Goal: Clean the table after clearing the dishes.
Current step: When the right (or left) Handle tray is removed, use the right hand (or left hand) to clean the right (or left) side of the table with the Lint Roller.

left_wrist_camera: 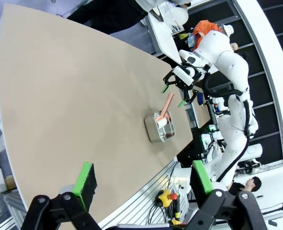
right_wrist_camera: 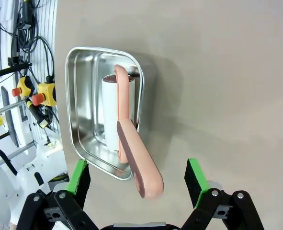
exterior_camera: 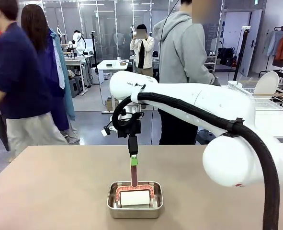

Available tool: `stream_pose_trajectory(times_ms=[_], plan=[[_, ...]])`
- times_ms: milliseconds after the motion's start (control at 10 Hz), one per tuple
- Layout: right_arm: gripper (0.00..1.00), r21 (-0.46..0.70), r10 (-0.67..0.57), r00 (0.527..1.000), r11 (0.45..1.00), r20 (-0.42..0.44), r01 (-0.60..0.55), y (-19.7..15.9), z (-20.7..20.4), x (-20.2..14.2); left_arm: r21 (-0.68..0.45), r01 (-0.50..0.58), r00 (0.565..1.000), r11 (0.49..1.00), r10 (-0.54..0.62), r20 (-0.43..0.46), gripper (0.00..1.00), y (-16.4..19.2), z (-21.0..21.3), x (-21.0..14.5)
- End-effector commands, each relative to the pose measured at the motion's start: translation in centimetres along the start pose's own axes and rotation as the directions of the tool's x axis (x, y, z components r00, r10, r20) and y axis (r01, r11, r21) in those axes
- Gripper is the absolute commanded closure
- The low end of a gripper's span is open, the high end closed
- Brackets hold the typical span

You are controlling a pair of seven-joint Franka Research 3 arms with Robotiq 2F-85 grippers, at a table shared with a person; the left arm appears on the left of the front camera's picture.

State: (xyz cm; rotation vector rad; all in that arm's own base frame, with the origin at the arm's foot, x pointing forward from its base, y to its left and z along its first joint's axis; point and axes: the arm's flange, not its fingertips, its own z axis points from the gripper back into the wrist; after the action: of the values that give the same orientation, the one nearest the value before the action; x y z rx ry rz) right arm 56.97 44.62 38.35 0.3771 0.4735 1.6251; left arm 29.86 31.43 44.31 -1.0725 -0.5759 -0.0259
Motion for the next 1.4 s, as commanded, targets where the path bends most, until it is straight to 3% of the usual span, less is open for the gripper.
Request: stream_pose_trajectory(times_ms=[0, 100, 200, 300, 400, 800, 1200, 1300], plan=[[0.18, 0.049, -0.045, 0.999, 0.998, -0.008, 0.046, -2.2, 3.2, 2.8, 0.009, 0.007, 1.0, 1.0, -0.007, -0.008, 0.0, -0.4, 0.4, -0.2], [0.32, 0.055, -0.043, 0.999, 0.998, -0.015, 0.044, -2.1, 2.9, 2.8, 0.009, 0.007, 1.0, 1.0, -0.007, -0.008, 0.0, -0.4, 0.4, -0.2], [0.67, 0.059, -0.037, 0.999, 0.998, -0.025, 0.039, -2.1, 2.7, 2.6, 0.009, 0.007, 1.0, 1.0, -0.007, -0.008, 0.0, -0.4, 0.4, -0.2], [0.9, 0.062, -0.037, 0.999, 0.997, -0.026, 0.038, -2.1, 2.7, 2.4, 0.009, 0.007, 1.0, 1.0, -0.007, -0.008, 0.0, -0.4, 0.4, -0.2], [1.0, 0.066, -0.035, 0.999, 0.997, -0.016, 0.036, -2.0, 2.7, 2.5, 0.009, 0.007, 1.0, 1.0, -0.007, -0.008, 0.0, -0.4, 0.4, -0.2], [1.0, 0.069, -0.035, 0.999, 0.997, -0.03, 0.037, -1.4, 2.9, 2.9, 0.009, 0.007, 1.0, 1.0, -0.007, -0.008, 0.0, -0.4, 0.4, -0.2], [1.0, 0.014, -0.167, 0.986, 0.986, 0.016, 0.167, 2.1, 4.2, 1.4, 0.009, 0.007, 1.0, 1.0, -0.007, -0.008, 0.0, -0.4, 0.4, -0.2], [0.81, -0.02, -0.231, 0.972, 0.972, 0.044, 0.232, 4.5, 4.8, 0.2, 0.009, 0.007, 1.0, 1.0, -0.007, -0.008, 0.0, -0.4, 0.4, -0.2]])
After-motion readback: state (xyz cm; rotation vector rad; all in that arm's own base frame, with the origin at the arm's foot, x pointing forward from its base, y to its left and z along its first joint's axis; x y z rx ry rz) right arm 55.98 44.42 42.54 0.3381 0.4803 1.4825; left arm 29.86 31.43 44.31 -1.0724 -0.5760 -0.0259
